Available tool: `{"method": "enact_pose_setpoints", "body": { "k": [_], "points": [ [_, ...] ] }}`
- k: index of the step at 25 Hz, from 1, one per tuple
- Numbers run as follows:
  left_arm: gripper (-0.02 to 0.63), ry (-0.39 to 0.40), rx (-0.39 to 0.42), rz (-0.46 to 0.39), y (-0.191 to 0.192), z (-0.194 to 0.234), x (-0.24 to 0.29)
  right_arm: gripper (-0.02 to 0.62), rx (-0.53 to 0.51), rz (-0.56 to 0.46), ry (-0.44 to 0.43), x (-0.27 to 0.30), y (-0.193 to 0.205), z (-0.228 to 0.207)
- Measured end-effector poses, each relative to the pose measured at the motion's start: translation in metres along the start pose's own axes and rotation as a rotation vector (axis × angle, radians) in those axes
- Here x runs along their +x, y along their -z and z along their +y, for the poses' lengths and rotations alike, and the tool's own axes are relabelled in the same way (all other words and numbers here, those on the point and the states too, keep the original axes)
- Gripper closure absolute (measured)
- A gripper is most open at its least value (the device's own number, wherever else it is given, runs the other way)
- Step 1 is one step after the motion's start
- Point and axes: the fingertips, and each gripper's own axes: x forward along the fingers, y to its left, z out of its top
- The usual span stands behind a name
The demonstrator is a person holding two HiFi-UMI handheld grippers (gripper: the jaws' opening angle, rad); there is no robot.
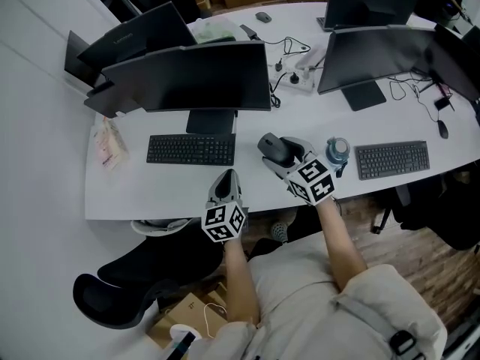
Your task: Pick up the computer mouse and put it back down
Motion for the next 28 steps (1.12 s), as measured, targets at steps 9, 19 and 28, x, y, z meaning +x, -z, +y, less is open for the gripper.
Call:
{"method": "enact_pose_setpoints", "body": {
  "k": [9,19,28],
  "points": [
    [0.581,-0.011,-0.008,0.005,-0.001,0.006,0.001,0.296,-0.003,0.029,-0.013,0.014,0.008,0.002],
    [0.582,-0.024,-0.011,0.019,0.003,0.015,0.003,0.296,0.008,0.050,-0.005,0.035,0.023,-0.003],
    [0.581,-0.035,-0.021,0.042,0.013,0.024,0.004,0.296,0.006,0.104,0.049,0.056,0.059,-0.011]
  ]
}}
